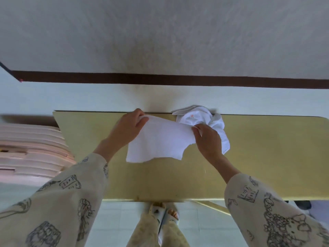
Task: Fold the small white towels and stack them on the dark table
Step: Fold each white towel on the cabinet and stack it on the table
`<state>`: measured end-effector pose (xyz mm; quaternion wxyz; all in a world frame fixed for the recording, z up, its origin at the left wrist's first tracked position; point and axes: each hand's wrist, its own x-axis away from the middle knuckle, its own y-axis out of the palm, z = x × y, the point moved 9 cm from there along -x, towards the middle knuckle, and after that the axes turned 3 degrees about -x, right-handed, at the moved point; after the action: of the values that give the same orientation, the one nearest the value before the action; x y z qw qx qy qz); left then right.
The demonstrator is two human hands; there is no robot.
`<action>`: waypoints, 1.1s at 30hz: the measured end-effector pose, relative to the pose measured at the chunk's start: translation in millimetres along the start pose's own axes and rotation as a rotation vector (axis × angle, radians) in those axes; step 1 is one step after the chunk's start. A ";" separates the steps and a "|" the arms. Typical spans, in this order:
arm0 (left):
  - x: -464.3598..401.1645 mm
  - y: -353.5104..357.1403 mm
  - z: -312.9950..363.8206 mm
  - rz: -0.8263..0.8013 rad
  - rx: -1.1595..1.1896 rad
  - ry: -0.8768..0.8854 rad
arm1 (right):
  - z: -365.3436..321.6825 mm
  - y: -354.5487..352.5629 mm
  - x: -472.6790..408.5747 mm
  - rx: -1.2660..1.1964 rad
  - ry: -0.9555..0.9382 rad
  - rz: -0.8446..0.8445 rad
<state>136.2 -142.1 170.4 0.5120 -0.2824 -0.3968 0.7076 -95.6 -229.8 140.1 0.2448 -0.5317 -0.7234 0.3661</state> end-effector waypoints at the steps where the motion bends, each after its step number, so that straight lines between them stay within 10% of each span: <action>1: 1.5 -10.8 1.0 0.041 -0.030 0.010 | -8.4 -11.2 -3.5 -0.005 -0.021 0.033; 9: 58.6 -16.1 -17.0 0.118 -0.126 0.061 | -25.9 -34.1 24.4 -0.021 -0.236 0.081; 21: 133.8 153.9 -107.1 -0.459 0.112 -0.260 | 94.0 88.9 97.1 0.058 0.137 -0.478; 33: 66.9 172.2 -159.8 -0.175 0.395 -0.534 | 133.2 145.7 30.9 -0.393 0.519 -0.334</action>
<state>157.7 -62.9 -59.7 0.4937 0.0523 -0.3949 0.7731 -118.3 -212.1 -57.6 0.3699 -0.5185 -0.7704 0.0279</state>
